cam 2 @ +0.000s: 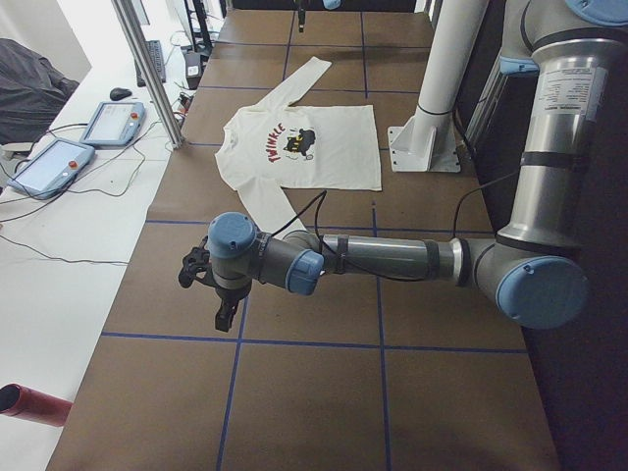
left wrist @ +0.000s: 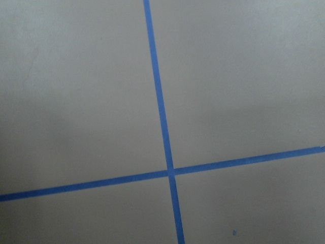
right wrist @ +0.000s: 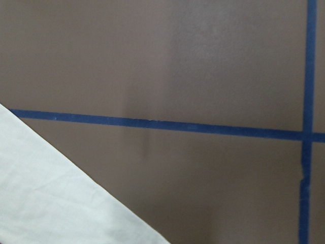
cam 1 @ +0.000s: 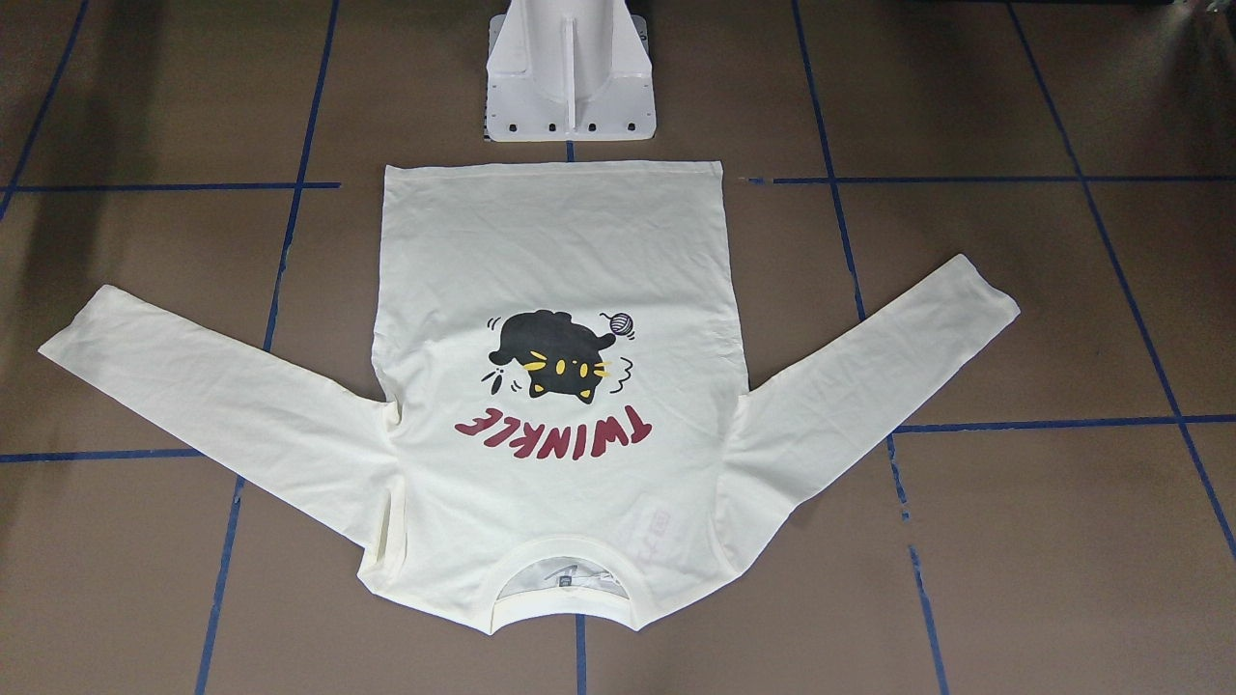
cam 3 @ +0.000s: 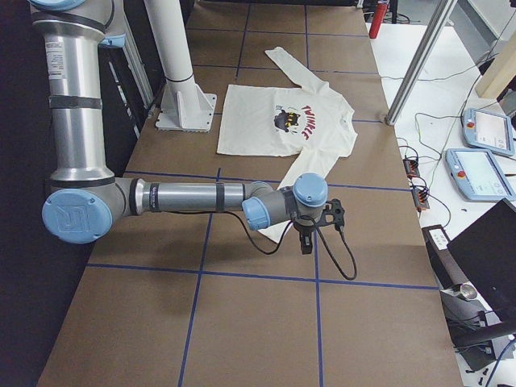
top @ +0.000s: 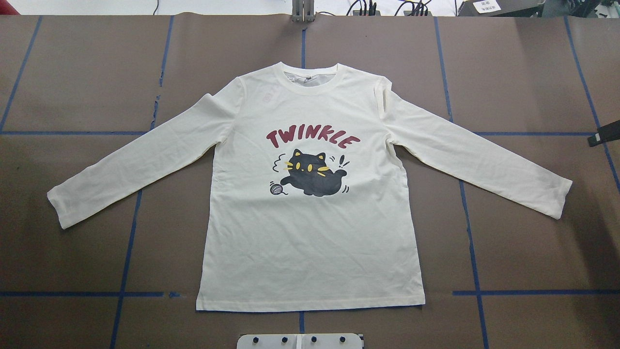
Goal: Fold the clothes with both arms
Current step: 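Move the right gripper to the cuff of the sleeve nearest it and grasp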
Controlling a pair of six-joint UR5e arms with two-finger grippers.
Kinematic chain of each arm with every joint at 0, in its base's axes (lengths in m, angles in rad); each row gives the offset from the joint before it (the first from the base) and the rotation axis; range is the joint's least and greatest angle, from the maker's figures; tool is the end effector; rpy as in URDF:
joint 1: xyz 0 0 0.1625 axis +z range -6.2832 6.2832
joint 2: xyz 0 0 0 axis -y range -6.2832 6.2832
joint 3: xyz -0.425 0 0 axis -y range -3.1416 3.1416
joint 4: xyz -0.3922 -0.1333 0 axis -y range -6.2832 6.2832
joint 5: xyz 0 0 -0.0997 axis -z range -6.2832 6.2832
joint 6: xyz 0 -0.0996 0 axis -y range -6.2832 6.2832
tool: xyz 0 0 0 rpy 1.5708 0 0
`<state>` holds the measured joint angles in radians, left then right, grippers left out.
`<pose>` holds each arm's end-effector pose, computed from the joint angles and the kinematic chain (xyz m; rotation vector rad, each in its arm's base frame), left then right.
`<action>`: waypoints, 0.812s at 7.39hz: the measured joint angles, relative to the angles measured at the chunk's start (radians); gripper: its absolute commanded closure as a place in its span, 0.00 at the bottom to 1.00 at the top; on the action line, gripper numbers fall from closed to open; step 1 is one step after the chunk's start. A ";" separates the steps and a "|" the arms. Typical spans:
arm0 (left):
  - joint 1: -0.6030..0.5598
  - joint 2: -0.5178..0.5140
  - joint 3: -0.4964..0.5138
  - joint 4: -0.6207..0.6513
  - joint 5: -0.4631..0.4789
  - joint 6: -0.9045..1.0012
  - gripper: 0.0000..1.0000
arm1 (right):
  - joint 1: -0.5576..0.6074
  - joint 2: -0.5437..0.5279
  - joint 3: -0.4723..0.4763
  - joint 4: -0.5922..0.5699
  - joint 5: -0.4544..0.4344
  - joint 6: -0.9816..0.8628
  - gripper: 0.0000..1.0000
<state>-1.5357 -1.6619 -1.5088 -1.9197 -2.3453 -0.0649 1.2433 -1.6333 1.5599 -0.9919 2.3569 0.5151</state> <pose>-0.0443 -0.5515 0.6037 0.3200 0.7818 0.1183 -0.0968 -0.4803 0.6287 0.1224 -0.8960 -0.0240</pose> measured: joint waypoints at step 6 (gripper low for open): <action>0.002 0.053 0.030 -0.194 0.003 -0.003 0.00 | -0.256 -0.081 0.009 0.141 -0.127 0.220 0.20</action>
<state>-1.5340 -1.6085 -1.4789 -2.1139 -2.3425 -0.0676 0.9878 -1.7142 1.5693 -0.8505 2.2303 0.7350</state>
